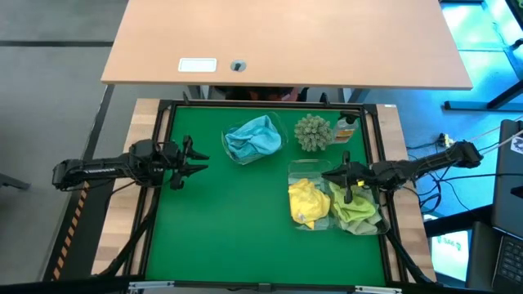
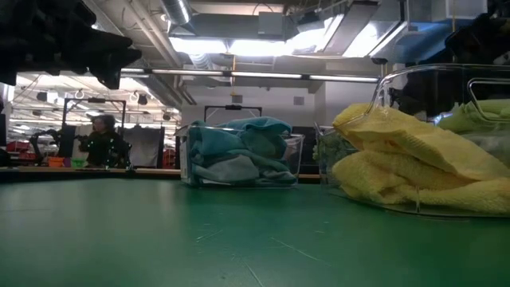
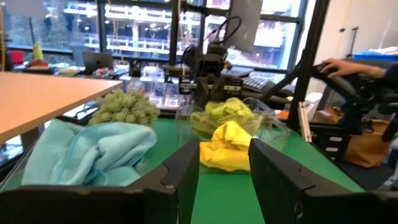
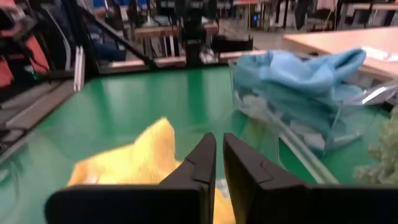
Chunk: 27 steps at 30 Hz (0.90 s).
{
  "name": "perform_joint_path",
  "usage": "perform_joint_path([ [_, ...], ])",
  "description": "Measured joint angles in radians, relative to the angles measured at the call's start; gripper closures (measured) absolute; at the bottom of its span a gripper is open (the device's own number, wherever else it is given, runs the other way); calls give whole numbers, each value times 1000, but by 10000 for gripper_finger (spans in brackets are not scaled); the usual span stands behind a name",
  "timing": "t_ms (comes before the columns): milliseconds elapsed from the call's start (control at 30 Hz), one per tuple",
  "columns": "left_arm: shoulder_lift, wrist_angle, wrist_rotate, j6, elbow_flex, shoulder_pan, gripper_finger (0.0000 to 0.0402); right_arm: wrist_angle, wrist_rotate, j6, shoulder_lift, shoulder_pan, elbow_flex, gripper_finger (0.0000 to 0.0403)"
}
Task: Sort microfiber towel by color & place in baskets
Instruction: Return to Home Position
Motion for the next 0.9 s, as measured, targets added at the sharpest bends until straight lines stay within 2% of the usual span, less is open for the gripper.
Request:
perform_joint_path([
  [367, -90, 0, -1, 0, 0, -48, 269, 0, 0, -5, -111, 0, 0, 370],
  [733, -204, 1, -1, 0, 0, -48, 269, -157, 0, -6, -215, 0, 0, 370],
  [900, -212, 2, -1, 0, 0, -48, 269, -159, -4, -6, -250, 0, 0, 370],
])
